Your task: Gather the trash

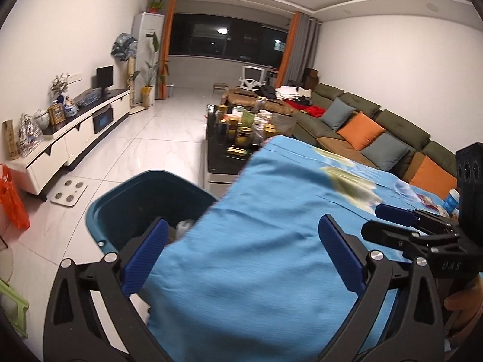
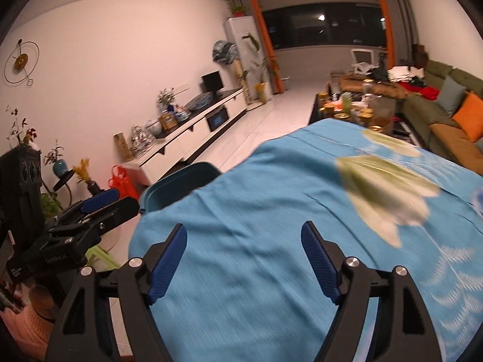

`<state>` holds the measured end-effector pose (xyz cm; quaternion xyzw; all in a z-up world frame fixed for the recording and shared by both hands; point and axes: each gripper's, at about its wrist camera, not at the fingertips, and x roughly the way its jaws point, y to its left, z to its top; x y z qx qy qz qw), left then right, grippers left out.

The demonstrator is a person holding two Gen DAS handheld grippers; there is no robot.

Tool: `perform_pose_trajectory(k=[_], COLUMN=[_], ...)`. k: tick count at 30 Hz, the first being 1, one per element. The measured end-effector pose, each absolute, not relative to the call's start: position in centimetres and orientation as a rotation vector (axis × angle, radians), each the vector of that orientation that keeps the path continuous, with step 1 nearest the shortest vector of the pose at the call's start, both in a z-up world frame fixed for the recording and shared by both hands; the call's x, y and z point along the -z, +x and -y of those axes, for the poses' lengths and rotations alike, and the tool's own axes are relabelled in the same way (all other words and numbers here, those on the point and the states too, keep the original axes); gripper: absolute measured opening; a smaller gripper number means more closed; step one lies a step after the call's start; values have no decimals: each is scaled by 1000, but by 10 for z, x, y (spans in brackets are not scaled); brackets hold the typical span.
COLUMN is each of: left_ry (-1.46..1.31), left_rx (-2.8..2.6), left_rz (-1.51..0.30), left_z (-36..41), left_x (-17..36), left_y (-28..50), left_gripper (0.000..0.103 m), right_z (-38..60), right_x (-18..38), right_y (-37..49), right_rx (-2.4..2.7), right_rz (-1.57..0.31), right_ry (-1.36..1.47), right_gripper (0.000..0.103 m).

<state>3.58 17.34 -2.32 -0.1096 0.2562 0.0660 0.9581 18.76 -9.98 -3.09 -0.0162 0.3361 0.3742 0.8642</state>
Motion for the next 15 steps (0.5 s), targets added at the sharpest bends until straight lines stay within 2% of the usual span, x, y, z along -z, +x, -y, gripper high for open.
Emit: perform_pose_trajectory(k=[12,15], left_ry=[-178,-159], left_rx=[-68,-71], left_rz=[-489,-469], left_z=[-118,-107], left_x=[19,17], left_y=[48,48], left_gripper=[98,98], right_z=[152,166], right_x=[25,24], right_y=[147,140], right_rx=[-610,-562], right_rz=[-584,-557], right_ry=[-43,-44], right_gripper=[87,94])
